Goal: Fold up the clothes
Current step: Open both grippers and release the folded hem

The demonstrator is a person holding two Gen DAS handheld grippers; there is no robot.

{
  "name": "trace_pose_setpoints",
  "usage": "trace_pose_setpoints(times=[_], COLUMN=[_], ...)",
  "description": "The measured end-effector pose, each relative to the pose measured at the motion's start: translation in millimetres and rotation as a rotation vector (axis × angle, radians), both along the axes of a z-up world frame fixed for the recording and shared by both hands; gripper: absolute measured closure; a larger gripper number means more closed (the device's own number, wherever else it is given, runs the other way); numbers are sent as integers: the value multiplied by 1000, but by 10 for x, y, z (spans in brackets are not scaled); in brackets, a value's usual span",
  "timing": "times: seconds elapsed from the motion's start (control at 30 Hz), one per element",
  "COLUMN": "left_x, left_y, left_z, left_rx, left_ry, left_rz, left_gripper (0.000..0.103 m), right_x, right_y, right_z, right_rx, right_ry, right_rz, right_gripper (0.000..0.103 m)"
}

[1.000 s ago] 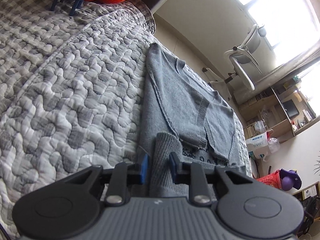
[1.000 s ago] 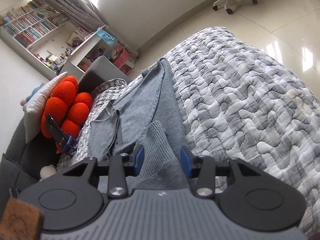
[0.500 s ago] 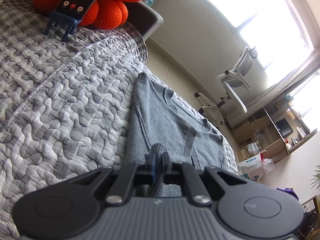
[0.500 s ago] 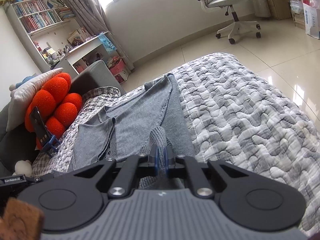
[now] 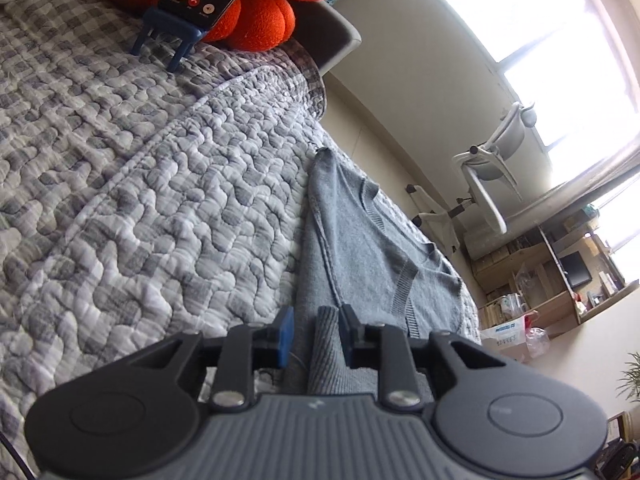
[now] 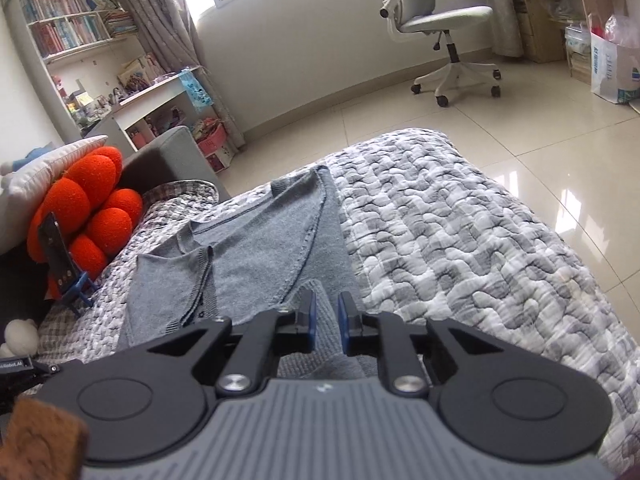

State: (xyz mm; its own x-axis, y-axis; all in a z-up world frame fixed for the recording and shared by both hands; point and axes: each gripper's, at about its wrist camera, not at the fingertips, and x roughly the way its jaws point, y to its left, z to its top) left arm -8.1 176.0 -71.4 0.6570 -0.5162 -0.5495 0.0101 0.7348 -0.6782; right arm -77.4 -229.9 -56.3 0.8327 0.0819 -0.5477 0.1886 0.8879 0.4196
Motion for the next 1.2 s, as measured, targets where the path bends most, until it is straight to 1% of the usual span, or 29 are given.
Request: trace_pose_setpoints(times=[0.07, 0.1, 0.2, 0.23, 0.3, 0.37, 0.43, 0.53, 0.63, 0.73, 0.8, 0.97, 1.07, 1.13, 1.17, 1.2], left_x=[-22, -27, 8, 20, 20, 14, 33, 126, 173, 181, 182, 190, 198, 206, 210, 211], left_y=[5, -7, -76, -98, -160, -235, -297, -354, -351, -339, -333, -294, -268, -251, -240, -229], left_z=[54, 75, 23, -13, -58, -74, -113, -221, -274, -303, -314, -334, -344, -354, -359, -362], left_rx=[-8, -7, -52, -67, -49, -1, 36, 79, 71, 69, 67, 53, 46, 40, 35, 32], left_ry=[-19, -25, 34, 61, 91, 95, 110, 157, 170, 175, 176, 192, 203, 211, 216, 219], left_rz=[-87, -136, -314, -360, -416, -455, -465, -448, -441, -439, -440, -434, -430, -427, -425, -424], left_gripper=[82, 82, 82, 82, 82, 82, 82, 84, 85, 87, 87, 88, 89, 90, 91, 91], right_x=[-41, -45, -60, -69, -101, -126, -147, -140, -126, -92, -55, 44, 96, 116, 120, 125], right_y=[45, 92, 243, 325, 526, 705, 890, 1127, 1393, 1629, 1754, 1935, 2012, 2065, 2089, 2116], right_z=[15, 11, 5, 13, 35, 49, 52, 47, 34, -3, -35, -109, -207, -297, -338, -376], right_rx=[26, 45, 100, 102, 79, 58, 63, 101, 102, 90, 84, 86, 73, 63, 61, 58], right_ry=[0, 8, 35, 44, 53, 60, 64, 64, 68, 88, 99, 125, 174, 216, 234, 258], right_rz=[53, 97, 233, 288, 395, 480, 553, 643, 725, 784, 807, 818, 817, 815, 820, 829], right_gripper=[84, 84, 84, 84, 84, 84, 84, 84, 84, 84, 84, 84, 84, 89, 98, 103])
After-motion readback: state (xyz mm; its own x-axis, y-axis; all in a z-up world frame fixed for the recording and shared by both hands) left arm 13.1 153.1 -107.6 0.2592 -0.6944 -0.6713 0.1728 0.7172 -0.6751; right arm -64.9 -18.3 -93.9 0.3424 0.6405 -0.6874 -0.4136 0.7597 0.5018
